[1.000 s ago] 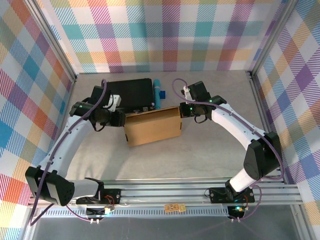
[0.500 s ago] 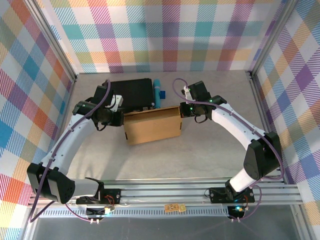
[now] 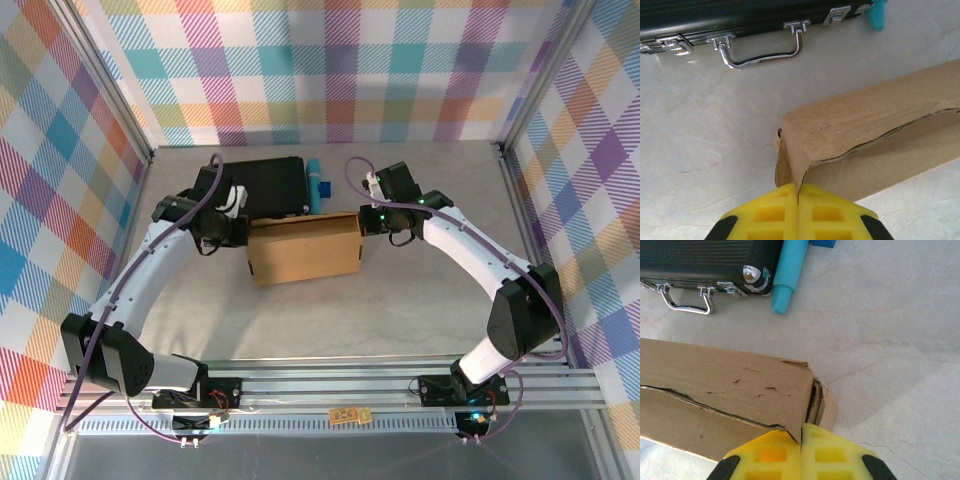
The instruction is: Fold the paper box
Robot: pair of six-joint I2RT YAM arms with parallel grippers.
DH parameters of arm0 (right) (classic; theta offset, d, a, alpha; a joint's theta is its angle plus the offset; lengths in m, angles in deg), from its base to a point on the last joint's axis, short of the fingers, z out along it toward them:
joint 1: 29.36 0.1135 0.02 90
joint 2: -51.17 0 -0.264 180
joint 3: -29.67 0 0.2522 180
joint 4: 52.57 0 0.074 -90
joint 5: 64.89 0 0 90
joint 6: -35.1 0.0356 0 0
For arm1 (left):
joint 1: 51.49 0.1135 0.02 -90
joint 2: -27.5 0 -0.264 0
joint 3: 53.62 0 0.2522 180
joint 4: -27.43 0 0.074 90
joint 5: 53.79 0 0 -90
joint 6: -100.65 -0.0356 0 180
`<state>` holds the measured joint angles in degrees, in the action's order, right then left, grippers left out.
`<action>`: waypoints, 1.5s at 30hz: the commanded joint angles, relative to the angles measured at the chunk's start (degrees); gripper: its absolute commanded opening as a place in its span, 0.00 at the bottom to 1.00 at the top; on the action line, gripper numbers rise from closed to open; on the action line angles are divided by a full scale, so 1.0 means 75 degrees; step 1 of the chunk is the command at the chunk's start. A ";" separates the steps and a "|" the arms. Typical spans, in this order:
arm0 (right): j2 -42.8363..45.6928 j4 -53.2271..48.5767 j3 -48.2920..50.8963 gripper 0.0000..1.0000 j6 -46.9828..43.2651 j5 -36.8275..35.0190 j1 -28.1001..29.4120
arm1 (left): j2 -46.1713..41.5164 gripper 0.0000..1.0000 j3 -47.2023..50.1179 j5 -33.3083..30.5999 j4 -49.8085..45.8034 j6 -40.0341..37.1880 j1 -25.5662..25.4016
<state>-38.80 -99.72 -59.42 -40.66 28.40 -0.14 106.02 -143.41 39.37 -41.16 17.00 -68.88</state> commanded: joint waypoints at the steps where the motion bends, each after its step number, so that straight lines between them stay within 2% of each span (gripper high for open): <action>1: -0.0159 -0.0881 -0.0022 0.00 -0.0094 0.0053 0.0013 | 0.0101 0.00 -0.0327 0.0217 -0.0305 0.0446 -0.0061; 16: -0.0188 -0.0869 -0.0020 0.00 -0.0105 0.0035 0.0043 | 0.0301 0.00 -0.0570 0.0431 -0.0591 0.0970 -0.0154; 31: -0.0184 -0.0746 0.0058 0.00 -0.0128 -0.0016 0.0078 | -0.0175 0.00 0.0660 0.0412 0.0269 0.1115 -0.0178; 39: 0.0041 -0.0379 0.0384 0.00 -0.0281 -0.0261 0.0236 | -0.0795 0.00 0.1506 0.0279 0.0820 0.1262 -0.0225; 40: 0.0072 -0.0355 0.0438 0.00 -0.0281 -0.0280 0.0242 | -0.0866 0.03 0.1465 0.0270 0.0792 0.1329 -0.0225; 42: 0.0112 -0.0307 0.0524 0.00 -0.0316 -0.0326 0.0265 | -0.1021 0.21 0.1271 0.0207 0.0673 0.1590 -0.0225; 45: 0.0177 -0.0231 0.0637 0.00 -0.0358 -0.0377 0.0277 | -0.1243 0.39 0.0963 0.0359 0.0555 0.2228 -0.0225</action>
<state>-37.36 -97.75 -57.21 -42.14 25.95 1.15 99.18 -133.73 41.25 -35.65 29.16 -70.17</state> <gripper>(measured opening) 0.065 0.368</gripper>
